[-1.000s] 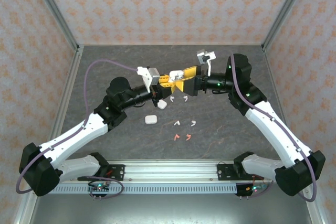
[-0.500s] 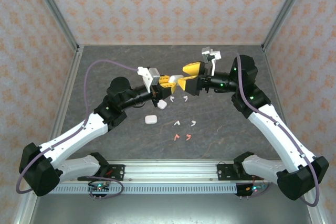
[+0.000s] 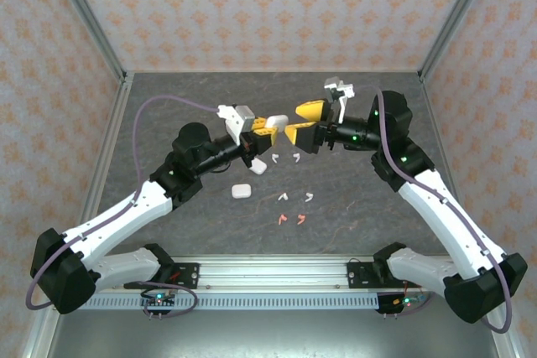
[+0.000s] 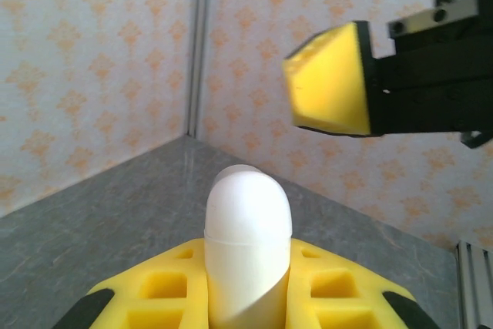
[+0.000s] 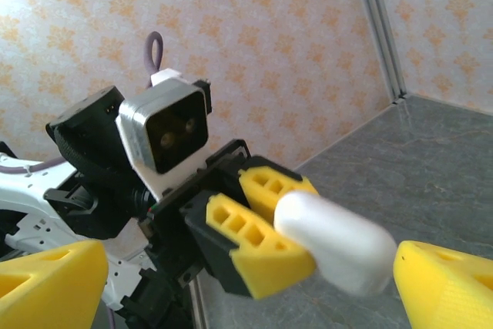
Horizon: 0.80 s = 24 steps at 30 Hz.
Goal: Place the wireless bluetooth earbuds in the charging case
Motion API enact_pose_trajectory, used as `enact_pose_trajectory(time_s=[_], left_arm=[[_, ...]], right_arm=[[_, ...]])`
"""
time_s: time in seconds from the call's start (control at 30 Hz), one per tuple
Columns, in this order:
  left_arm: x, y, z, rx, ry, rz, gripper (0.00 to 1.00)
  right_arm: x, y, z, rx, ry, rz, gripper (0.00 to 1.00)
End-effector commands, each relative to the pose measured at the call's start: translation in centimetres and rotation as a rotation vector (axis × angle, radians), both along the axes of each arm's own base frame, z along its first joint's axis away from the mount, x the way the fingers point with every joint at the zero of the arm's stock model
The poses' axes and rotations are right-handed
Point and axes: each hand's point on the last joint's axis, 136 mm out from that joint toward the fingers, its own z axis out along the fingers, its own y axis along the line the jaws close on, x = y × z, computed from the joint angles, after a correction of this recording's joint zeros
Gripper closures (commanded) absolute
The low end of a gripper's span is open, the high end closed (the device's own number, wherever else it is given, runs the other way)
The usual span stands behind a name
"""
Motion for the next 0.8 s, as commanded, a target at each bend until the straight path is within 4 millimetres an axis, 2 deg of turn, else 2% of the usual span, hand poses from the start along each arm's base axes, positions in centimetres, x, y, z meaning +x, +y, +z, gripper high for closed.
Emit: enact_pose_trajectory(time_s=[0.0,0.17,0.3,0.43,0.57,0.73,0.77], left_arm=[[2.6,2.2,-0.2,-0.041,0.071,0.097,1.0],[7.6,5.9,-3.8,-0.018,0.222,0.233,1.0],[10.7,8.0,-6.7,0.02,0.322,0.281,1.0],[13.8,10.4,-10.6,0.077,0.438,0.326,1.0],[16.7,12.0,-14.4,0.082,0.575,0.321,1.0],[19.4,13.1,-19.8,0.126,0.734,0.341,1.0],[19.8,13.2,-20.4,0.124,0.75,0.342,1.0]], right_arm=[[-0.2,-0.5,-0.1,-0.005,-0.031,-0.043,0.04],[0.2,-1.1,-1.2,-0.025,-0.004,-0.093,0.04],[0.6,-1.5,-1.8,-0.019,0.018,-0.138,0.04],[0.9,-1.7,-2.4,-0.015,0.043,-0.16,0.04],[1.3,-2.0,-3.2,-0.019,0.065,-0.192,0.01],[1.9,-2.4,-4.0,-0.013,0.089,-0.24,0.01],[2.0,-2.5,-4.1,-0.013,0.095,-0.245,0.01]])
